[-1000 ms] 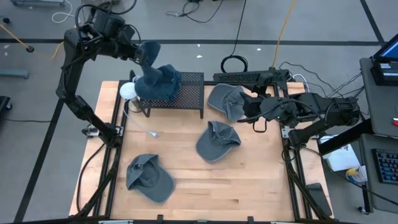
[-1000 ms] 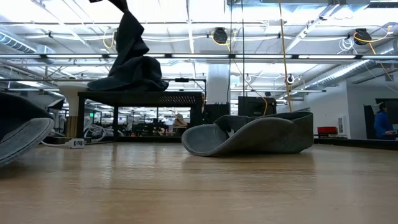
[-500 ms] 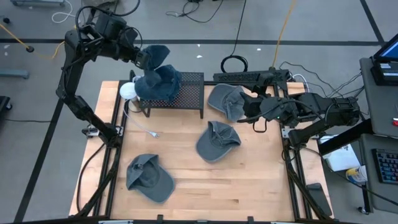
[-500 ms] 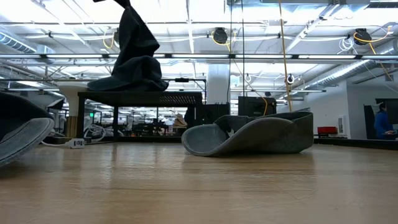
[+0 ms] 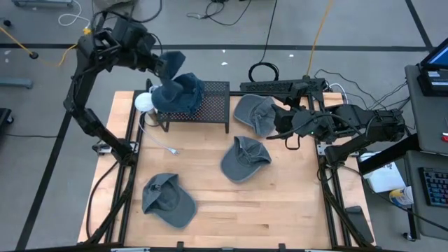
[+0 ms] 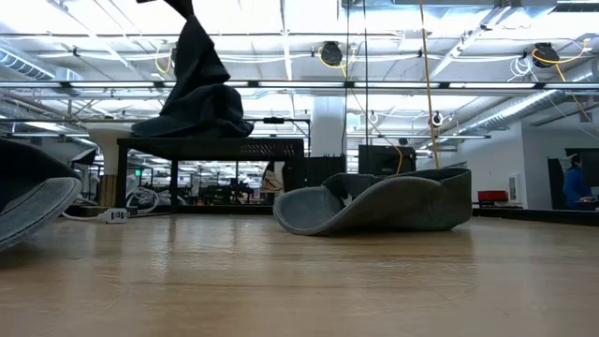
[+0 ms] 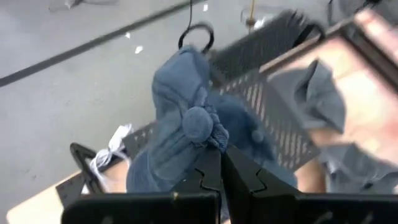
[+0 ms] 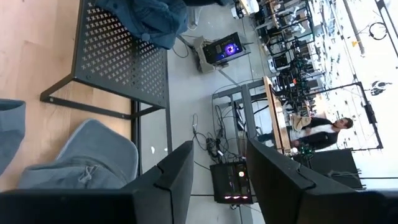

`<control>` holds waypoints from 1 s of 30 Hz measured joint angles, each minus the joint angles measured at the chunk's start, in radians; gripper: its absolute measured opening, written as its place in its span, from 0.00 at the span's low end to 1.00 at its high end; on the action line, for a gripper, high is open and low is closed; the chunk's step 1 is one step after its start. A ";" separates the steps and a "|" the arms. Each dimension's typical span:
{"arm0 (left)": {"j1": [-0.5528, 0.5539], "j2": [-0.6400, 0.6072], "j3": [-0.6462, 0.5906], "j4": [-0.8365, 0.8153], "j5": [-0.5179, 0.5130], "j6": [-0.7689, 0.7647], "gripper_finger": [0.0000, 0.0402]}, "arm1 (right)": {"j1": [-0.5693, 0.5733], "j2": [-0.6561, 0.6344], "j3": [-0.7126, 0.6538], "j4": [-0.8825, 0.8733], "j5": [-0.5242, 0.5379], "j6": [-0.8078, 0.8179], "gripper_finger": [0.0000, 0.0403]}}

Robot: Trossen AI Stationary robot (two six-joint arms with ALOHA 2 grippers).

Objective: Pick & Place hat
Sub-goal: Stack the blue cap on the other blue cap on the shelf

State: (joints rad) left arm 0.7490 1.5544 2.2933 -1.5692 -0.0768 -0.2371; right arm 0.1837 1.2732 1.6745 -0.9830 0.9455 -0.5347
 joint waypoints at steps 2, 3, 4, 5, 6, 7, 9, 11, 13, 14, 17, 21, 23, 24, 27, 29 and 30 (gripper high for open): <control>-0.013 -0.019 -0.067 -0.001 -0.006 0.000 0.00 | 0.000 0.000 0.000 0.000 0.000 0.000 0.35; -0.021 -0.030 -0.104 -0.001 -0.013 -0.009 0.00 | 0.000 0.000 0.000 0.000 0.000 0.000 0.35; -0.027 -0.038 -0.135 -0.001 -0.026 -0.019 0.00 | 0.000 0.000 0.000 0.000 0.000 0.000 0.35; -0.032 -0.046 -0.164 -0.001 -0.038 -0.026 0.00 | 0.000 0.000 0.000 0.000 0.000 0.000 0.35; -0.036 -0.053 -0.193 -0.001 -0.048 -0.028 0.00 | 0.000 0.000 0.000 0.000 0.000 0.000 0.35; -0.041 -0.058 -0.215 -0.002 -0.053 -0.030 0.00 | 0.000 0.000 0.000 0.000 0.000 0.000 0.35; -0.049 -0.063 -0.248 -0.003 -0.058 -0.045 0.00 | 0.000 0.000 0.000 -0.003 0.000 0.000 0.35; -0.061 -0.063 -0.269 -0.001 -0.075 -0.066 0.00 | 0.000 0.000 0.000 -0.002 0.000 0.000 0.35; -0.077 -0.059 -0.287 -0.002 -0.107 -0.084 0.00 | 0.000 0.000 0.000 -0.003 0.000 0.000 0.35; -0.087 -0.051 -0.293 -0.002 -0.123 -0.099 0.00 | 0.000 0.000 0.000 -0.003 0.000 0.000 0.35; -0.108 -0.023 -0.302 0.000 -0.141 -0.145 0.00 | 0.000 -0.001 0.000 -0.003 0.000 0.000 0.35; -0.119 -0.012 -0.302 0.027 -0.179 -0.196 0.00 | 0.000 -0.001 0.000 -0.003 0.000 0.000 0.35; -0.123 -0.001 -0.301 0.039 -0.192 -0.198 0.00 | 0.000 -0.001 0.000 -0.002 -0.002 0.000 0.35; -0.128 0.008 -0.301 0.041 -0.194 -0.199 0.00 | 0.000 -0.001 0.000 -0.003 -0.003 0.000 0.35; -0.154 0.039 -0.301 0.054 -0.194 -0.197 0.00 | 0.000 -0.001 0.000 -0.003 -0.004 0.008 0.35; -0.172 0.064 -0.301 0.070 -0.195 -0.182 0.00 | 0.000 -0.001 0.000 -0.003 -0.004 0.008 0.35; -0.184 0.079 -0.301 0.080 -0.201 -0.176 0.00 | 0.000 -0.001 0.000 -0.002 -0.004 0.007 0.35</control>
State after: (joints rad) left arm 0.5652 1.6338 1.9919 -1.4894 -0.2783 -0.4134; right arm 0.1841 1.2724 1.6745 -0.9854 0.9417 -0.5281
